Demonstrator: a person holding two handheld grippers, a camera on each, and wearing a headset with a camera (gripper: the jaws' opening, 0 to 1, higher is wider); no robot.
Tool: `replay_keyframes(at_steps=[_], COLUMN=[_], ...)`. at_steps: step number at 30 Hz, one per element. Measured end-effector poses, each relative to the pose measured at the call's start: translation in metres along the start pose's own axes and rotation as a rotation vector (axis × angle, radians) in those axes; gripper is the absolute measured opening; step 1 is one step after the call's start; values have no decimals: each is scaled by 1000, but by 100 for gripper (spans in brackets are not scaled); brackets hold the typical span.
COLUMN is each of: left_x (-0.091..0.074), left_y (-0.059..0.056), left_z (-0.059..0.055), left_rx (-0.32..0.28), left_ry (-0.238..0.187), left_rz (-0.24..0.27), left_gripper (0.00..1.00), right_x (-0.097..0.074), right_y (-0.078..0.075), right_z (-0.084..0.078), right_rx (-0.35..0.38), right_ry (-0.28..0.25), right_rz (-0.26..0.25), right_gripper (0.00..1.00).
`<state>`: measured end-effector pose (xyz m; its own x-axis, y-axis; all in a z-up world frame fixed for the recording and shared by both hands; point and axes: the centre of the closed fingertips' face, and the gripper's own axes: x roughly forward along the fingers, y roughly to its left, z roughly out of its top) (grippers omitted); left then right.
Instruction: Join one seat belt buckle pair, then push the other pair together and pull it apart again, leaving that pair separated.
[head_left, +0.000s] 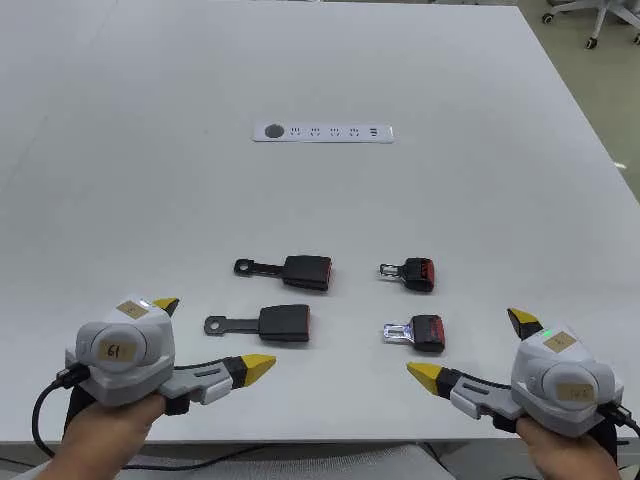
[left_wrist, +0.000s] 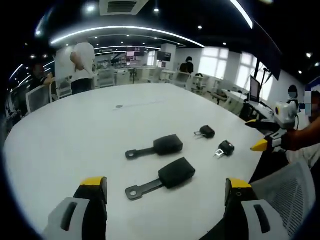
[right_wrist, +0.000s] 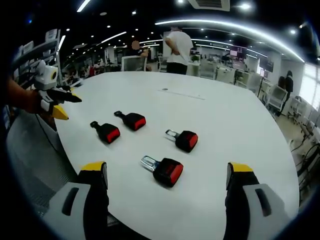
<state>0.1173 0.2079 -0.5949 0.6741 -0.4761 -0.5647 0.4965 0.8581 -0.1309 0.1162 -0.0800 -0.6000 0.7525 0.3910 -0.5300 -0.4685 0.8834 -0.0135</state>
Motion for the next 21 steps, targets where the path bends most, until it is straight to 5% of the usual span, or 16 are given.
replay_keyframes(at_steps=[21], left_x=[0], left_y=[-2], left_z=[-1], left_rx=[1], left_ry=[2], left_rz=[3], left_gripper=[100], right_x=[-3], right_y=[0], right_z=[-3], right_rx=[0], right_ry=[5], right_rz=[1], right_gripper=[100])
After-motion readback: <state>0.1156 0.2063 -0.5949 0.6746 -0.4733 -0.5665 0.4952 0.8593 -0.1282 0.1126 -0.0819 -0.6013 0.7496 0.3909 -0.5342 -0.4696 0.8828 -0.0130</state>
